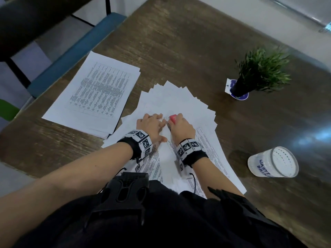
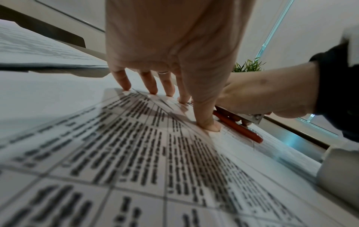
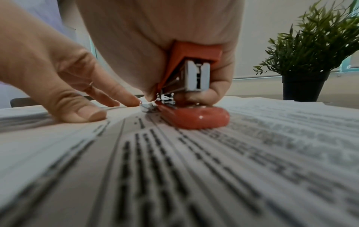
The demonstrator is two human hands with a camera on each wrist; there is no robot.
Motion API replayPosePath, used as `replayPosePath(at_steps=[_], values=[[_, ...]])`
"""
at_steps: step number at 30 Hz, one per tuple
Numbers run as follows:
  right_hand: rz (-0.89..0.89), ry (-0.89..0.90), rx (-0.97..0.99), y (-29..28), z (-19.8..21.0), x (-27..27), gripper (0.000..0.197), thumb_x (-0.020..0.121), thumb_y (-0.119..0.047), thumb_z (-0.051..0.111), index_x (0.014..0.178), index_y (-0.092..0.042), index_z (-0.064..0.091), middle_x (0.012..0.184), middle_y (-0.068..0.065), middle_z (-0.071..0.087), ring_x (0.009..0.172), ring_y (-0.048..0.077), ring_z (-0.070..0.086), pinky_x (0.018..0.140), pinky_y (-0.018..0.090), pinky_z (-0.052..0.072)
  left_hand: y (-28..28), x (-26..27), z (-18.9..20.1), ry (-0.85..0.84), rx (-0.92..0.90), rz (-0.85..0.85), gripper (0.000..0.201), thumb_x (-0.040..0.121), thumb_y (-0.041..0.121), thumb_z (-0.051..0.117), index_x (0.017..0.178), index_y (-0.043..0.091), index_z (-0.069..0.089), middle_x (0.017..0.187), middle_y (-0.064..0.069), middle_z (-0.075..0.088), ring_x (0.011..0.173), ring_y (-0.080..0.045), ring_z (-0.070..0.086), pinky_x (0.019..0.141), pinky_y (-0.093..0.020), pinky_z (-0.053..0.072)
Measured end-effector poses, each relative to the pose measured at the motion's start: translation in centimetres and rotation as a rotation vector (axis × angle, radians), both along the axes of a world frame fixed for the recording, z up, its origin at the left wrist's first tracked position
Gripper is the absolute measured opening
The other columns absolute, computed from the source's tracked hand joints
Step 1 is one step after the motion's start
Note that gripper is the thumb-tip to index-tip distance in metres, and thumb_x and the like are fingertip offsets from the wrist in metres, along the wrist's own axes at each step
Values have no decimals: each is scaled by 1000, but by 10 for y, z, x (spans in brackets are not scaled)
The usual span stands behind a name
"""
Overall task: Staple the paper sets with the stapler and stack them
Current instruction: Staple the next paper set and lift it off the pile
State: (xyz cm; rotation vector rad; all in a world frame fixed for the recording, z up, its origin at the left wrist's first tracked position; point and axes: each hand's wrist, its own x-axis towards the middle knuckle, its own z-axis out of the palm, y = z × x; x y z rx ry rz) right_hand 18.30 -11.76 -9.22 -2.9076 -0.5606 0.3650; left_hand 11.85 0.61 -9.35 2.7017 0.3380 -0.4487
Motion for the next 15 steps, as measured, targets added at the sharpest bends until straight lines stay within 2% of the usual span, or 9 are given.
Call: replayPosePath(at_steps=[5,9,12,15], values=[[-109,33,84,-20,-2,-7,47,99,-53,34,115,-9,45,108,11,61,93,32,61,69,35,39,2,-1,-3,-29,-58,35,79,72,64,71,141,37,45,157,15,26,137,-24,29,108,-43,31],[-217,88,121,-35,-2,-6,45,99,-47,40,117,-5,43,113,16,60,99,34,61,75,36,40,9,-3,-6,-66,-138,77,87,68,62,76,143,28,47,155,14,30,138,-23,29,109,-42,33],[-217,105,131,-44,-2,-6,40,99,-40,44,119,-5,43,115,16,60,101,34,60,75,34,39,10,-3,-10,-141,-267,166,77,62,51,86,128,20,61,145,2,42,132,-22,37,106,-40,37],[-139,118,119,-46,-1,-8,39,99,-40,46,121,-8,44,116,15,58,103,34,59,80,37,44,12,-3,-12,-194,-315,305,56,58,39,91,102,16,68,120,-7,50,110,-21,53,95,-32,45]])
